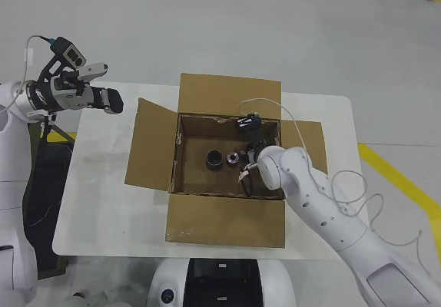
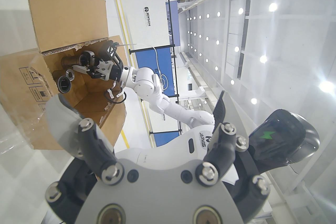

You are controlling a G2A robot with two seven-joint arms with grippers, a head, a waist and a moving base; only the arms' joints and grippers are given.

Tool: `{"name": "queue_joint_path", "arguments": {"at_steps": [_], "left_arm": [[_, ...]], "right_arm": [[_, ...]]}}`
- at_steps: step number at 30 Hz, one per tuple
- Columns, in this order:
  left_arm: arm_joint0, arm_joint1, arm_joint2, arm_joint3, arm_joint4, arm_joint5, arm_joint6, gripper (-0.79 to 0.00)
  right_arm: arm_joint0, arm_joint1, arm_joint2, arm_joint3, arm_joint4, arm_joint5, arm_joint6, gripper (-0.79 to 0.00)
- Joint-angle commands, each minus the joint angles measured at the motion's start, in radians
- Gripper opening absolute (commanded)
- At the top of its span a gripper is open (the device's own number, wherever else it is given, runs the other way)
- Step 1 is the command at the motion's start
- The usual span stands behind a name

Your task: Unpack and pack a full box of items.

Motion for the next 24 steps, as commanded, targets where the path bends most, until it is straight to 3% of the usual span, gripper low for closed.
{"name": "queue_joint_path", "arguments": {"at_steps": [1,3,7,15,24], "left_arm": [[0.000,0.000,0.000,0.000,0.000,0.000,0.000,0.000],[0.000,0.000,0.000,0.000,0.000,0.000,0.000,0.000],[0.000,0.000,0.000,0.000,0.000,0.000,0.000,0.000],[0.000,0.000,0.000,0.000,0.000,0.000,0.000,0.000],[0.000,0.000,0.000,0.000,0.000,0.000,0.000,0.000]], "right_arm": [[0.001,-0.003,0.001,0.008,0.001,-0.004,-0.002,-0.391],[0.003,-0.007,0.001,0.015,0.003,-0.008,0.000,-0.416],[0.004,-0.013,0.003,0.022,0.001,-0.013,0.003,-0.779],[-0.013,-0.015,0.022,-0.028,-0.041,-0.011,0.017,-0.785],[-0.062,-0.006,0.055,-0.173,-0.124,-0.021,0.059,-0.785]]}}
